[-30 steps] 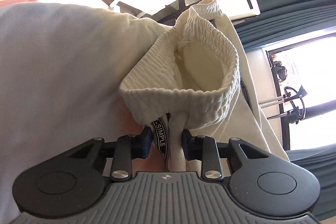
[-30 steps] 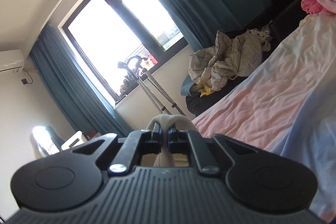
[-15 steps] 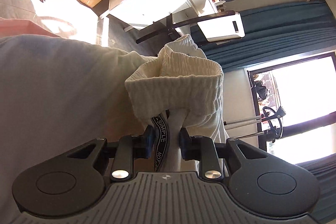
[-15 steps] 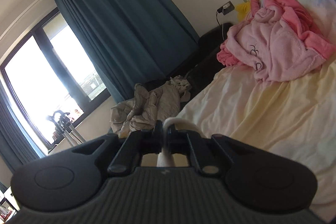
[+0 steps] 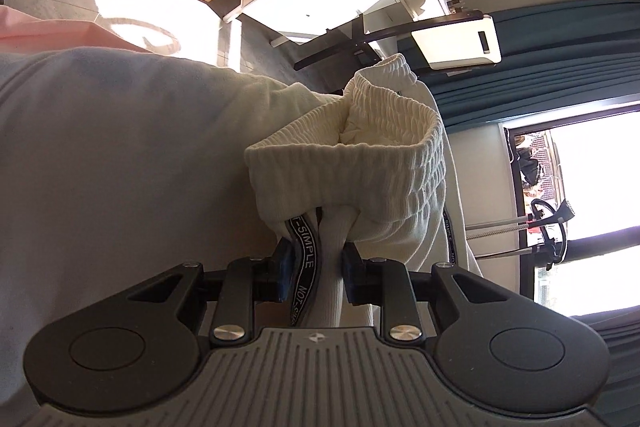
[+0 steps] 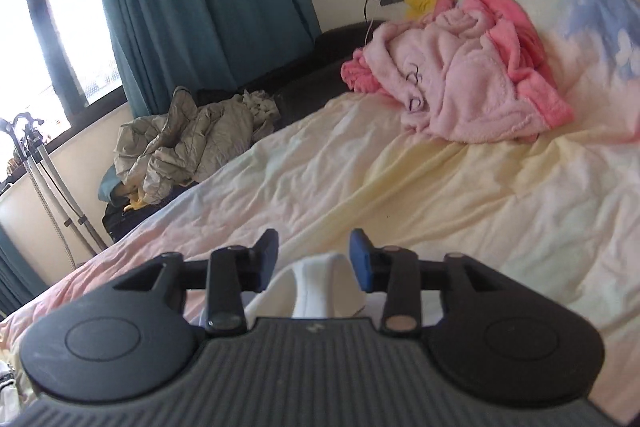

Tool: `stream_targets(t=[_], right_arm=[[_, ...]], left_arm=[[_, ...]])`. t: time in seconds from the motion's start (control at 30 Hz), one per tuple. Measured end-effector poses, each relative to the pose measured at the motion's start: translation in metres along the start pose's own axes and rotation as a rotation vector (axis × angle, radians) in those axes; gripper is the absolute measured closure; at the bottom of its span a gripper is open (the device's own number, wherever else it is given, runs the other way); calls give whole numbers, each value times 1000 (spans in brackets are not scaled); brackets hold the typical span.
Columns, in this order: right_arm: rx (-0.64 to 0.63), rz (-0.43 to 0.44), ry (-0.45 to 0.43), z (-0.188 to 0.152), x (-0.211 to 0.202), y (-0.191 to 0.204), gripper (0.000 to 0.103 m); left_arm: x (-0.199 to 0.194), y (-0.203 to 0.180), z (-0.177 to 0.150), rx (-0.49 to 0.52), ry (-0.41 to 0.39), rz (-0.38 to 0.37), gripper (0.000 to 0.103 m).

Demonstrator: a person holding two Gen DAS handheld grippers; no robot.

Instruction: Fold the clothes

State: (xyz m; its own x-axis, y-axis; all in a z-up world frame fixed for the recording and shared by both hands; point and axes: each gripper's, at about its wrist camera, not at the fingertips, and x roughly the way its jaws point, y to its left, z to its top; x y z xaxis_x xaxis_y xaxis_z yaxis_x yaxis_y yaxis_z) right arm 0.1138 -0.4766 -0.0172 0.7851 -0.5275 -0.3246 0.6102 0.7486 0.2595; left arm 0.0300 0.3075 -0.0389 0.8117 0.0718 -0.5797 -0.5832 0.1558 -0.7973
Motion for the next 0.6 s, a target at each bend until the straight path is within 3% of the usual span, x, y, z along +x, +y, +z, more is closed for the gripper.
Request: stream_targets(t=[0.07, 0.13, 0.23, 0.3, 0.43, 0.6], right_arm=[[-99, 20, -121, 4, -15, 15, 42], [-133, 83, -113, 6, -18, 28, 42], [-85, 227, 55, 0, -7, 42, 43], [-90, 267, 148, -10, 1, 53, 43], [-96, 270, 326, -32, 21, 68, 43], [-146, 250, 432, -55, 22, 79, 43]], left_arm=[[1, 2, 1, -7, 6, 5, 74], [1, 2, 1, -7, 9, 9, 74], [3, 1, 1, 5, 7, 19, 74], [3, 0, 0, 22, 2, 30, 74], [4, -1, 0, 31, 4, 32, 74], [4, 1, 2, 16, 16, 33, 73]])
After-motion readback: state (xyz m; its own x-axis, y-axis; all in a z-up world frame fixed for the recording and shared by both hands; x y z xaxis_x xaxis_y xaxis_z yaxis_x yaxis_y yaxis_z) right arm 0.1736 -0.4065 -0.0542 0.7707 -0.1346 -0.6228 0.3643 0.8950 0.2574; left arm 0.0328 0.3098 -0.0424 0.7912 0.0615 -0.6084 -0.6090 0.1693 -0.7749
